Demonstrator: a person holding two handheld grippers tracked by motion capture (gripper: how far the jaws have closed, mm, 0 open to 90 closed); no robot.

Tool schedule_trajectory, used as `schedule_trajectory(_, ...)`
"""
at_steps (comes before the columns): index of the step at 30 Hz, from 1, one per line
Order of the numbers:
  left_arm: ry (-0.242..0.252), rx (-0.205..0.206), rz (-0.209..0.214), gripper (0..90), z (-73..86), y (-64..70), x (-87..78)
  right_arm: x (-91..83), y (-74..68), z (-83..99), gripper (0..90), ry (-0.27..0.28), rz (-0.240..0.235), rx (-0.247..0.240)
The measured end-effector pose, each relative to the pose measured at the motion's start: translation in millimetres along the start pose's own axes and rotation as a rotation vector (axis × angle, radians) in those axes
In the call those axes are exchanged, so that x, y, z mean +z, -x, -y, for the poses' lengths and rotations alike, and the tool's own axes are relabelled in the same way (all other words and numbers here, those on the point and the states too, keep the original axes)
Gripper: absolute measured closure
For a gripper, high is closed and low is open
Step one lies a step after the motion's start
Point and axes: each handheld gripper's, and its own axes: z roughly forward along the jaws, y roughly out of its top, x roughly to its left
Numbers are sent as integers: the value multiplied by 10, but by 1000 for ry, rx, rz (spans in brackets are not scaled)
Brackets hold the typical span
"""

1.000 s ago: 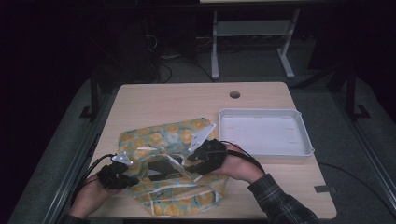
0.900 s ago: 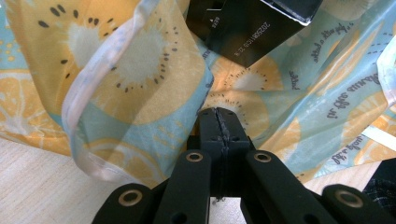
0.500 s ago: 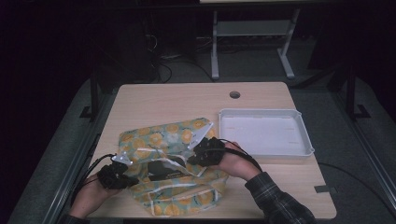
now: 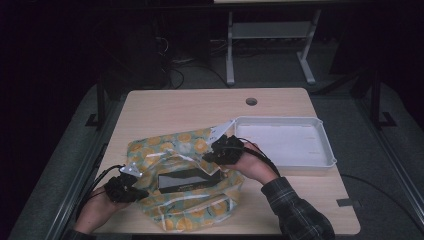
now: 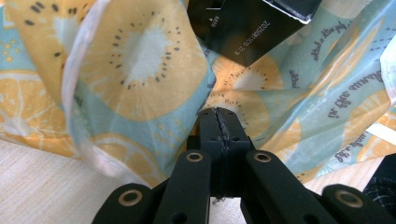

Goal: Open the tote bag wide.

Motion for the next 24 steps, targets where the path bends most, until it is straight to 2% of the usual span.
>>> schedule_trajectory(8,-7,11,-1,897,1,-5,0,16,177,181,895,0,59,82)
schedule_trajectory(14,-7,10,4,897,4,-21,-7,74,274,311,895,-22,75,134)
schedule_trajectory(24,-14,5,-13,897,13,-51,-14,217,357,437,894,-90,124,138)
